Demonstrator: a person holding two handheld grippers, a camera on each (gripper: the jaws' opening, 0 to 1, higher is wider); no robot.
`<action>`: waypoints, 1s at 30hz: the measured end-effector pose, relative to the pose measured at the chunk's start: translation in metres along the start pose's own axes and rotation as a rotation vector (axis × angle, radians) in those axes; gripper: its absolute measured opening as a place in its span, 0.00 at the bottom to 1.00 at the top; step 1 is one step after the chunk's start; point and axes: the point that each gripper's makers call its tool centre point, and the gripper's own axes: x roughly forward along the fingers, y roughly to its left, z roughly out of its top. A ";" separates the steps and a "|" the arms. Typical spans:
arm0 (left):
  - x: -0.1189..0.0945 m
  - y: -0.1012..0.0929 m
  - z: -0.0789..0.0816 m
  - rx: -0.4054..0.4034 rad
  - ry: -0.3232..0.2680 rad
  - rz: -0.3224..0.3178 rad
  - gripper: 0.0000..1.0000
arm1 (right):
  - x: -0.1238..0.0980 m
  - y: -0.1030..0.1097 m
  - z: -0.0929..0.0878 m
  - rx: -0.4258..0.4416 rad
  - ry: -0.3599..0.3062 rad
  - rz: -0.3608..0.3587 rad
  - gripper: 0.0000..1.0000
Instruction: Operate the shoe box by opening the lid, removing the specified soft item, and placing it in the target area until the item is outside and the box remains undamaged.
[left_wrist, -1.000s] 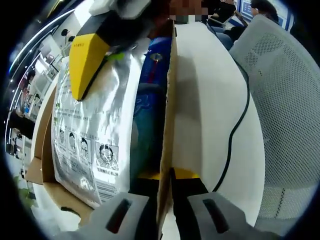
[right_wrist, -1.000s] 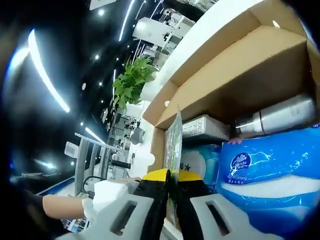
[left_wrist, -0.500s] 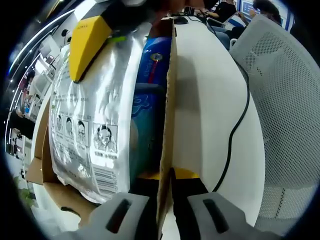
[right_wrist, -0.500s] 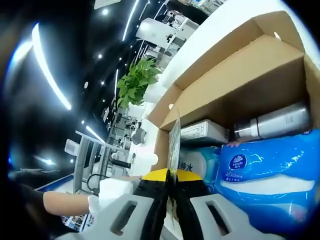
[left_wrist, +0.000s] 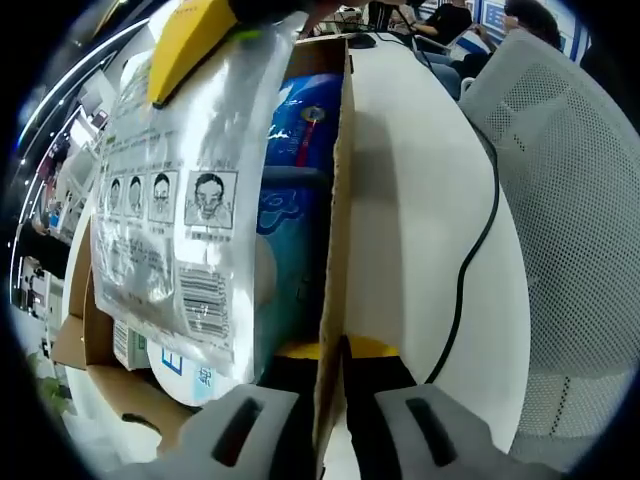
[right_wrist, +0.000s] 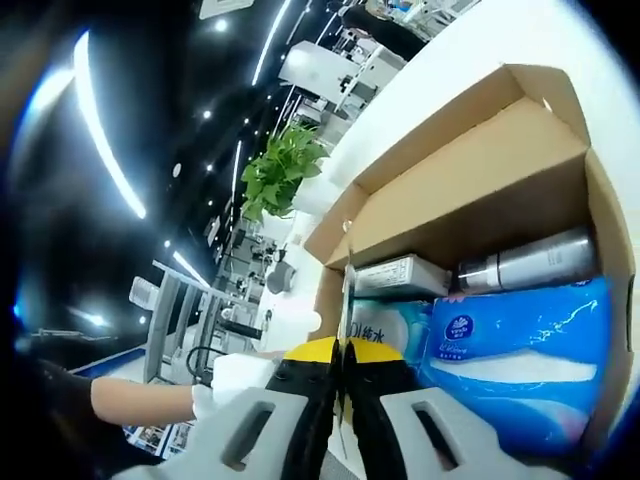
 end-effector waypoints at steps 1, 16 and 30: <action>0.000 0.000 0.000 0.000 0.000 0.000 0.04 | -0.001 0.000 0.000 0.001 0.000 0.002 0.00; -0.001 0.000 0.000 -0.001 0.001 0.000 0.04 | -0.018 -0.001 0.005 0.023 -0.038 0.003 0.00; 0.000 0.000 0.000 -0.002 0.000 -0.001 0.04 | -0.041 -0.003 0.011 0.061 -0.077 0.025 0.00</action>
